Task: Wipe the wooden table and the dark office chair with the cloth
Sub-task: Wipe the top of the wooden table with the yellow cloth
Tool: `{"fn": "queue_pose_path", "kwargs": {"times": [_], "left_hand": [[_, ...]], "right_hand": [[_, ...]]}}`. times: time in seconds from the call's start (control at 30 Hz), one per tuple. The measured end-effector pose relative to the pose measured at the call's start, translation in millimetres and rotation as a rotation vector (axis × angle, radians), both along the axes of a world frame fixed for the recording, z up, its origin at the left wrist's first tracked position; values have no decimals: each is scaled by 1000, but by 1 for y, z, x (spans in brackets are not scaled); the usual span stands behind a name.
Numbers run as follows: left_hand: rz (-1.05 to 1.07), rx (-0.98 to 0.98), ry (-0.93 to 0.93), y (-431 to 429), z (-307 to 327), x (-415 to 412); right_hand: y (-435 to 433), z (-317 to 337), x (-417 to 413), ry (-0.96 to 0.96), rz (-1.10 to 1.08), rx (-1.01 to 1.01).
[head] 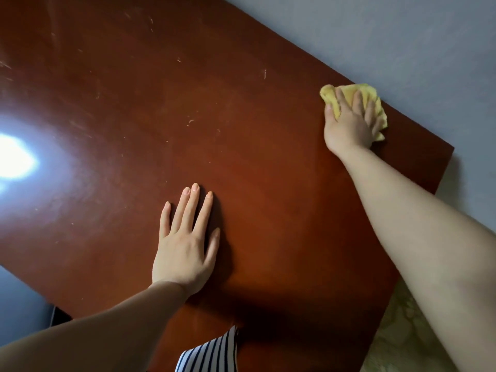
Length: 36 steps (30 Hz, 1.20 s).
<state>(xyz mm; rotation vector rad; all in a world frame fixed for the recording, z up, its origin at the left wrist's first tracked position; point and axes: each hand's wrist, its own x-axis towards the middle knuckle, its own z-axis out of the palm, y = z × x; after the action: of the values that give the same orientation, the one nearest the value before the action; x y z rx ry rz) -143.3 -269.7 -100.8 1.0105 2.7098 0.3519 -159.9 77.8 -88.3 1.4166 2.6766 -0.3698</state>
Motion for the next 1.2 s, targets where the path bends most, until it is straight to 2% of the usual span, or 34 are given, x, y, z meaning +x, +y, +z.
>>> {"fn": "queue_pose_path", "kwargs": {"times": [0.27,0.43,0.57,0.7,0.9,1.2], "left_hand": [[1,-6,4,2,1,-1],[-1,-18,6,1,2,-1],[1,-25,3,0,2,-1],[5,-10,7,0,3,-1],[6,1,1,0,3,0],[-1,0,-1,2,3,1]], "right_hand": [[-88,-5,-29,28,355,93],[-141,-8,28,95,601,105],[-158,-11,87,124,656,89],[-153,-8,131,120,572,58],[-96,-1,156,30,228,75],[8,-2,99,-56,-90,69]]}}
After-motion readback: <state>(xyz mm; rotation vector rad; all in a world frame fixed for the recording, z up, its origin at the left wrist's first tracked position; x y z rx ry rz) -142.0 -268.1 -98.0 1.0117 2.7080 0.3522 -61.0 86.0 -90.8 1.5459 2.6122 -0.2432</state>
